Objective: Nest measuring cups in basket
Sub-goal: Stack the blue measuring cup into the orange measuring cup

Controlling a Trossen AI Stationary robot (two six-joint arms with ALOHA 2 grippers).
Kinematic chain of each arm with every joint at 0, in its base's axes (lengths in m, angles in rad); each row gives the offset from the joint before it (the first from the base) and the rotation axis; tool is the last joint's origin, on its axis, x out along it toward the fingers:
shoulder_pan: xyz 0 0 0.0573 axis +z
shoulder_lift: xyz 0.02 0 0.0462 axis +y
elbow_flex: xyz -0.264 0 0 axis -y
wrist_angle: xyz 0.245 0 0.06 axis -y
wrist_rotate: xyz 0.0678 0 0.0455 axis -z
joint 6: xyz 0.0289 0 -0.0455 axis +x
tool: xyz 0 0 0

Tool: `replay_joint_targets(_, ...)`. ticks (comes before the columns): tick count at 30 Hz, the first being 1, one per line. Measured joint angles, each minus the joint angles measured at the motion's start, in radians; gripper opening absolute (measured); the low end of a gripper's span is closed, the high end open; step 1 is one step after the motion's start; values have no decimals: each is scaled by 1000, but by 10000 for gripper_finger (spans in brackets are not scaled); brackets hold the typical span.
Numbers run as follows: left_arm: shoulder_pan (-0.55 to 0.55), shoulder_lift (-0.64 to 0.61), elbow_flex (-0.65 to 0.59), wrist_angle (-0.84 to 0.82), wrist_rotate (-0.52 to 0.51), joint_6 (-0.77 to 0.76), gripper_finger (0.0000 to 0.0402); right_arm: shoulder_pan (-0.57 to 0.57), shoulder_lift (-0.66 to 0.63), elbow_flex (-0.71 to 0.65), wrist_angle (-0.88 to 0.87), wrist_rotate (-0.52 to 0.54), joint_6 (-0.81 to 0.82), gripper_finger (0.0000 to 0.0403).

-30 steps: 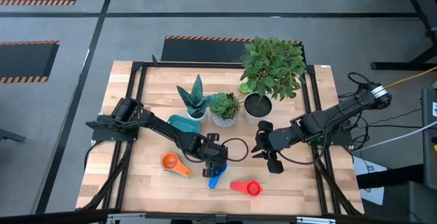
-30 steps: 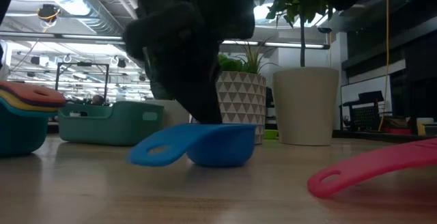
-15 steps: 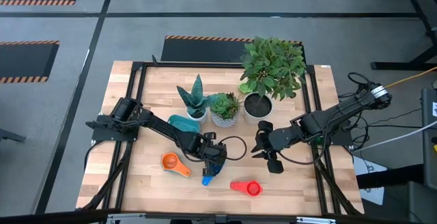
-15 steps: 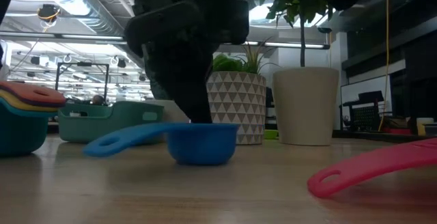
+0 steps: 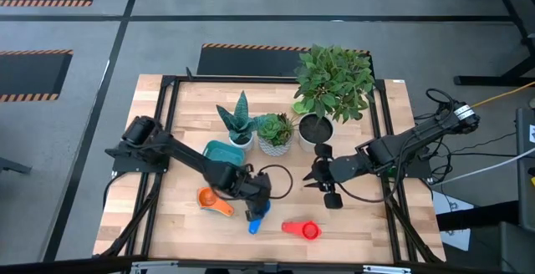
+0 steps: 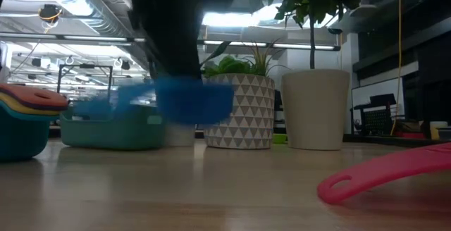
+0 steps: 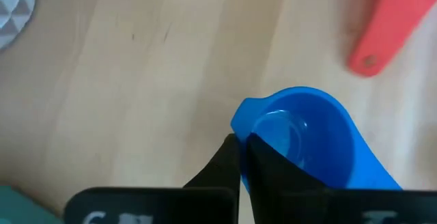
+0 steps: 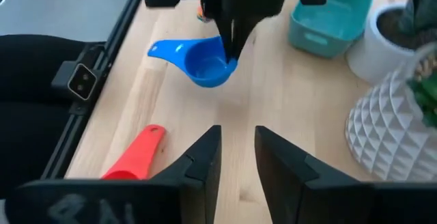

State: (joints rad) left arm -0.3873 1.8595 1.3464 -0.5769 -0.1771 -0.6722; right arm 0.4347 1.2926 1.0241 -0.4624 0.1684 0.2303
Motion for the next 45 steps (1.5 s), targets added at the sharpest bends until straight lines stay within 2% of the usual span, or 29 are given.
replay_joint_targets(8,-103,-135,0,-77,-121,-307,2,0,1,0,61,-1,-85,94)
replay_joint_targets(15,-218,-207,0,-263,-248,-693,1,-1,1,0,92,-2,-158,94)
replay_joint_targets(20,-285,-207,0,-382,-243,-954,1,-1,2,0,157,-3,-244,94)
replay_joint_targets(25,-329,-203,0,-472,-225,-1133,2,-1,16,0,229,-3,-363,94)
replay_joint_targets(34,-380,-203,0,-585,-221,-1370,3,-6,110,0,336,-4,-444,94)
replay_joint_targets(45,-403,-176,-1,-644,-206,-1504,4,-27,237,0,422,-3,-449,94)
